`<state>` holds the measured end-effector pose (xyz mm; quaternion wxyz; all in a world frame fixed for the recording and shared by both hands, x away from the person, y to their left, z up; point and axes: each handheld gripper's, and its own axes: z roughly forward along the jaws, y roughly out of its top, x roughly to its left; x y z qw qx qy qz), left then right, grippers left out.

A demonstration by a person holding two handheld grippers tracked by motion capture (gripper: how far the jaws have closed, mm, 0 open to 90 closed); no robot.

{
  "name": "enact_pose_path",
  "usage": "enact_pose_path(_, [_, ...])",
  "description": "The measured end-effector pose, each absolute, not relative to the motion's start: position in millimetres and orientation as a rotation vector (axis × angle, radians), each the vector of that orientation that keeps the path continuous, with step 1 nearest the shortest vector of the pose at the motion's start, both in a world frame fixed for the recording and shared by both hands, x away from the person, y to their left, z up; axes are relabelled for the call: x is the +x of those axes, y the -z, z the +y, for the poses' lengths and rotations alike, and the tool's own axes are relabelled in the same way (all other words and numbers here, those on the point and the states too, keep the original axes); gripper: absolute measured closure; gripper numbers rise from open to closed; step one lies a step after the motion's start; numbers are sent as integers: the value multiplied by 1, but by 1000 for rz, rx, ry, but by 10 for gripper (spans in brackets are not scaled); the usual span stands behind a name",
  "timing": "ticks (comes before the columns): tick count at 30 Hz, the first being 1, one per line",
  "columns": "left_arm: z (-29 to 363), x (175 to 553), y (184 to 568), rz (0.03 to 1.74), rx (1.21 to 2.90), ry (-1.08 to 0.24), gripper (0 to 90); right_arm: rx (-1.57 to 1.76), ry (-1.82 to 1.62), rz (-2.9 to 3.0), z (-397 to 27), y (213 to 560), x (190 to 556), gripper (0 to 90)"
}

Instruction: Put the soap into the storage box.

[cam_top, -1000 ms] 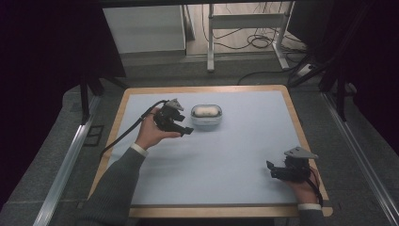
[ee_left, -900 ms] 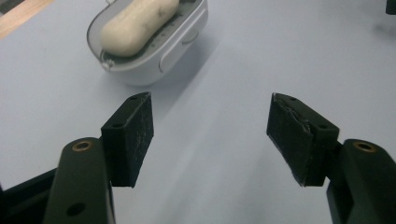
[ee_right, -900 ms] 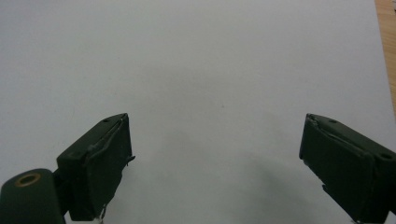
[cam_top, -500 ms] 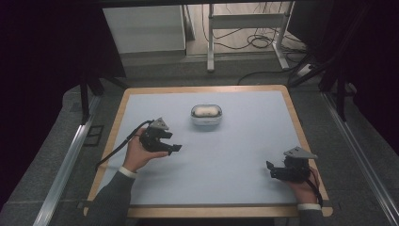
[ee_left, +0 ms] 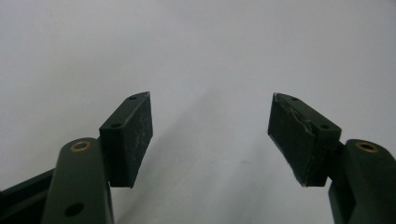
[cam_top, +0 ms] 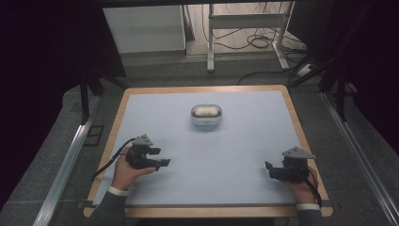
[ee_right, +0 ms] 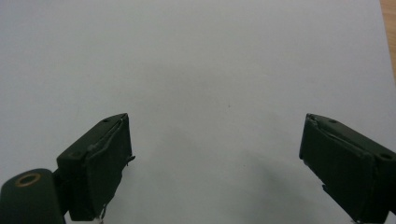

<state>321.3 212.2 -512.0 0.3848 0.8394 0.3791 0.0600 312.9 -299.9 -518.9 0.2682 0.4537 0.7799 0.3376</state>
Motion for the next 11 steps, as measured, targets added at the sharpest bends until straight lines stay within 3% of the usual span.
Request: enact_pose_path(11, [213, 320, 511, 958, 2120, -160, 300, 1211, -916, 2105, -299, 518, 312, 89])
